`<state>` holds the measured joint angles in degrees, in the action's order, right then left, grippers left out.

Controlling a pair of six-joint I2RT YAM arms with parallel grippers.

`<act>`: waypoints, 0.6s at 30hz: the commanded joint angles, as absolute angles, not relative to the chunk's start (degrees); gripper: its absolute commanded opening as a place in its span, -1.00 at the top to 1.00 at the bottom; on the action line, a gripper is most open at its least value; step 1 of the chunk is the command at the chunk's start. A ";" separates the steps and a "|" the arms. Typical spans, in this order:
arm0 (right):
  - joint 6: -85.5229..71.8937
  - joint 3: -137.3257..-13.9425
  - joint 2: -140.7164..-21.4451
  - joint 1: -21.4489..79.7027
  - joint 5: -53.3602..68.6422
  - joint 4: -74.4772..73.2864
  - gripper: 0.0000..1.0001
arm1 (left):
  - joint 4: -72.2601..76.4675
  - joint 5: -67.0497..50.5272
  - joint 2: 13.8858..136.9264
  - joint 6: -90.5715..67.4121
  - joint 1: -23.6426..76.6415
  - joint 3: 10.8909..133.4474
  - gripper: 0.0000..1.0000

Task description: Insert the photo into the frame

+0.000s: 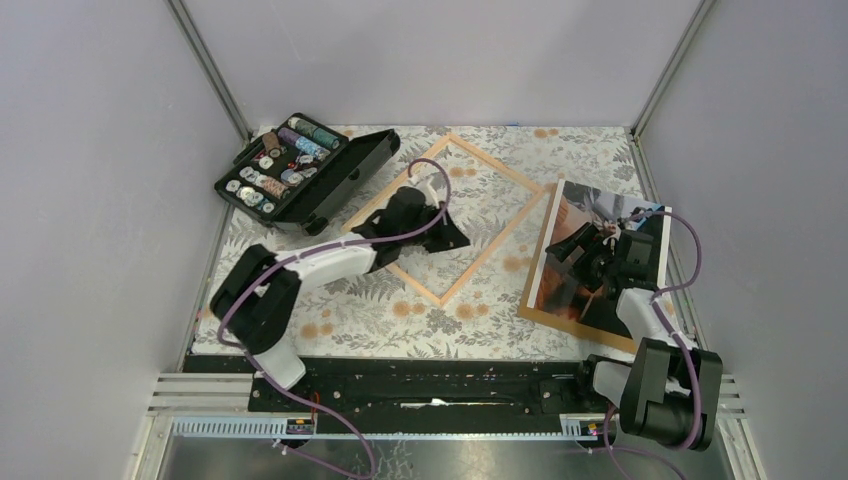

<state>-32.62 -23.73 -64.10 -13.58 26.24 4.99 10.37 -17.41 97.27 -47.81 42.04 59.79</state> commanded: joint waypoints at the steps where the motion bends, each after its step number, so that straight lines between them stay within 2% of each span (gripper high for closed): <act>1: -31.79 -27.79 -65.21 -13.34 29.79 4.65 -0.99 | 4.02 -14.57 90.16 -42.76 37.87 54.65 1.00; 12: -37.83 -30.35 -78.19 -15.20 34.04 8.55 -0.99 | -5.15 -14.11 86.70 -37.20 27.65 49.79 1.00; 18: -42.18 -28.35 -84.83 -15.20 43.63 20.44 -0.94 | -5.80 -16.32 90.19 -35.57 24.78 49.33 1.00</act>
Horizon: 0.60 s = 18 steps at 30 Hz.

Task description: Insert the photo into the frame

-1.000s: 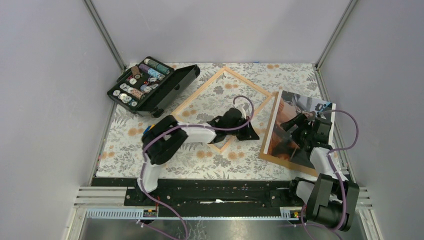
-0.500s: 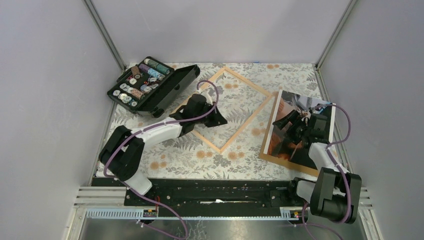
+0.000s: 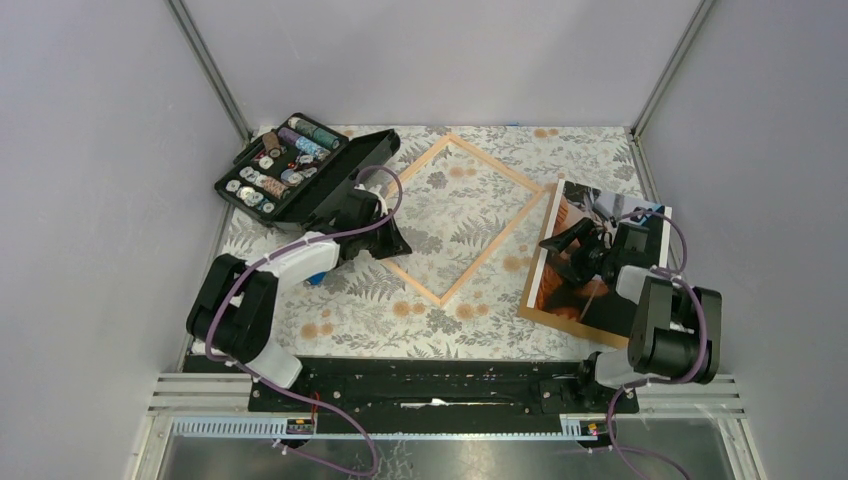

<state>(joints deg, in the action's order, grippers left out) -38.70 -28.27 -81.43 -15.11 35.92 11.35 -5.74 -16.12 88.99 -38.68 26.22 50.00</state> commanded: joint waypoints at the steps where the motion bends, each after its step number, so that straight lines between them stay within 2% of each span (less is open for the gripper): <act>1: -42.52 -27.93 -85.50 -15.21 44.50 21.82 -0.93 | -5.68 -16.36 90.41 -35.37 24.46 49.19 1.00; 10: -46.12 -27.01 -91.47 -12.89 47.93 30.17 -0.89 | -4.66 -17.19 92.34 -34.18 20.58 48.28 1.00; 18: -50.19 -29.86 -97.25 -8.99 47.32 37.24 -0.73 | -4.41 -18.42 93.34 -33.84 20.27 48.34 1.00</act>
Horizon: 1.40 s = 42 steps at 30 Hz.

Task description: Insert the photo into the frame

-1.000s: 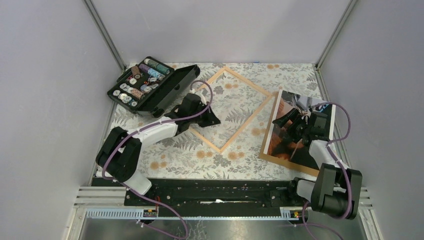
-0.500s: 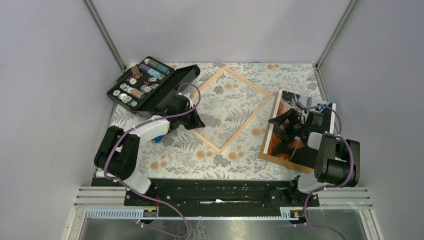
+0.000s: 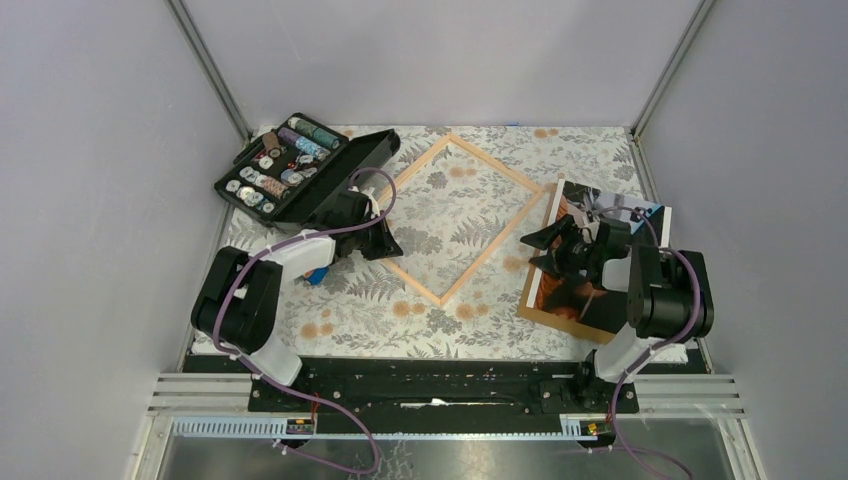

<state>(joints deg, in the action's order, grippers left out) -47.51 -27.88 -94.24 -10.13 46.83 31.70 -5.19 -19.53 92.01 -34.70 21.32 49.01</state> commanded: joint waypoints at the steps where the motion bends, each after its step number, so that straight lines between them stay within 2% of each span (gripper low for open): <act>1: -51.10 -30.34 -98.33 -8.97 47.48 38.62 -0.67 | -4.40 -18.66 93.35 -33.83 20.30 48.42 1.00; 4: -55.37 -30.91 -102.37 -8.96 49.53 46.11 -0.44 | -4.68 -19.22 93.56 -33.71 20.30 48.75 1.00; 10: -67.98 -28.66 -109.35 -8.96 53.49 71.17 0.05 | -5.10 -20.18 93.28 -33.51 20.26 48.88 1.00; 15: -72.86 -27.81 -111.51 -8.08 54.28 80.92 0.02 | -4.57 -21.13 93.66 -34.27 20.83 49.26 1.00; 23: -68.70 -29.87 -109.87 -4.05 51.33 72.67 -0.01 | -4.00 -21.23 94.10 -35.34 22.80 50.09 1.00; 25: -67.49 -29.85 -109.45 -3.79 50.69 71.21 0.06 | -4.04 -21.19 93.67 -35.37 22.89 50.17 1.00; 27: -67.37 -29.25 -109.34 -3.79 49.58 70.51 0.22 | -4.68 -20.60 93.29 -35.45 22.94 50.48 1.00; 28: -67.31 -29.05 -109.46 -3.78 49.23 70.62 0.32 | -5.12 -20.33 93.07 -35.47 22.94 50.65 0.95; 29: -67.58 -28.82 -109.55 -3.78 49.02 70.99 0.45 | -5.74 -20.05 92.78 -35.47 22.94 50.77 0.82; 30: -67.84 -28.71 -109.64 -3.78 48.82 71.36 0.54 | -6.20 -19.54 92.35 -35.44 22.94 50.87 0.61; 31: -67.94 -28.60 -109.68 -3.78 48.71 71.43 0.63 | -6.70 -19.30 91.77 -35.43 22.94 50.91 0.51; 32: -68.02 -28.58 -109.73 -3.78 48.51 71.38 0.71 | -7.24 -18.98 91.03 -35.47 22.94 50.96 0.32; 34: -68.07 -28.25 -109.52 -3.78 47.84 71.21 0.99 | -8.94 -17.43 89.34 -35.37 22.94 51.19 0.07; 40: -67.34 -27.51 -108.92 -3.78 46.42 70.20 1.00 | -15.34 -13.90 79.32 -33.58 23.88 51.29 -0.49; 42: -67.21 -27.10 -108.37 -3.78 45.74 70.33 1.00 | -18.21 -13.30 74.95 -32.92 24.31 52.52 -0.77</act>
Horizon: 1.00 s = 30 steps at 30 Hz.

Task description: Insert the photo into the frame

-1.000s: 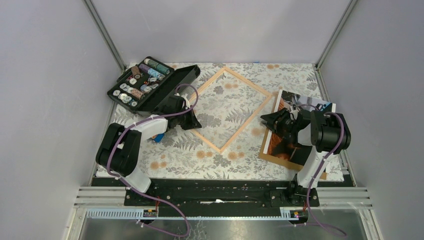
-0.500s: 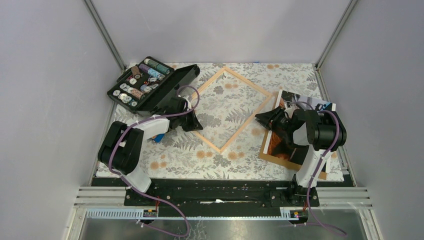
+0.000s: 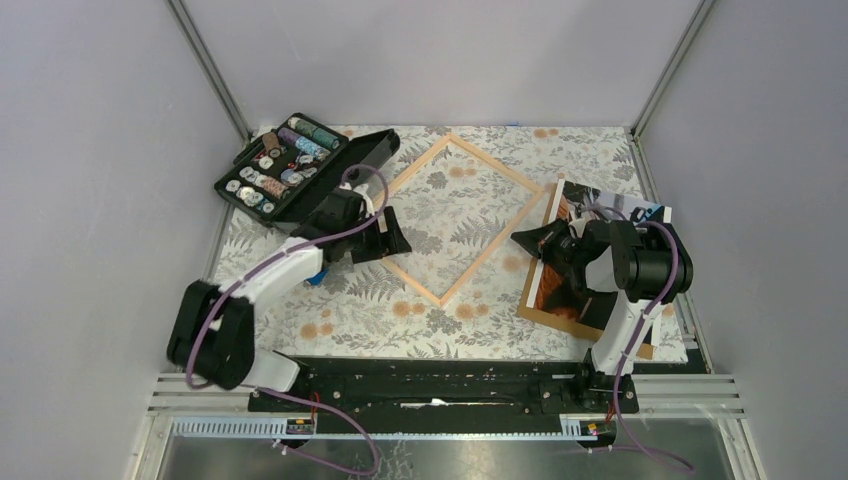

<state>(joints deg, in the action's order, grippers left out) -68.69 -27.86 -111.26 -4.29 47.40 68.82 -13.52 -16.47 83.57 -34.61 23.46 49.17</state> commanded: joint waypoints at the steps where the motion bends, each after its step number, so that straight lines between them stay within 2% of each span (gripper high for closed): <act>1: -66.98 -27.00 -108.15 -3.78 45.44 70.05 1.00 | -20.00 -13.27 72.74 -32.49 24.48 53.52 -0.86; 3: -66.43 -26.90 -107.70 -3.78 45.22 69.60 1.00 | -23.62 -13.34 68.85 -31.23 24.67 56.83 -0.96; 8: -65.61 -25.95 -107.47 -3.58 42.72 69.98 1.00 | -31.29 -12.85 65.20 -28.98 24.79 73.20 -0.98; 11: -67.75 -25.07 -107.93 -2.15 41.03 74.67 1.00 | -30.53 -16.26 66.37 -28.99 25.04 82.60 -0.97; 17: -67.98 -24.06 -106.51 1.98 37.56 75.28 1.00 | -25.62 -18.28 70.56 -28.64 25.48 91.48 -0.98; 22: -61.76 -22.98 -100.45 2.69 34.51 66.72 1.00 | -22.96 -18.63 73.95 -25.38 26.48 94.71 -0.98; 26: -59.21 -23.46 -98.38 4.08 31.49 66.87 1.00 | -22.14 -8.53 71.23 -19.53 30.86 89.95 -0.97; 30: -59.54 -27.24 -101.18 5.55 32.66 69.78 1.00 | -19.00 -1.59 67.41 -15.44 32.60 83.67 -0.97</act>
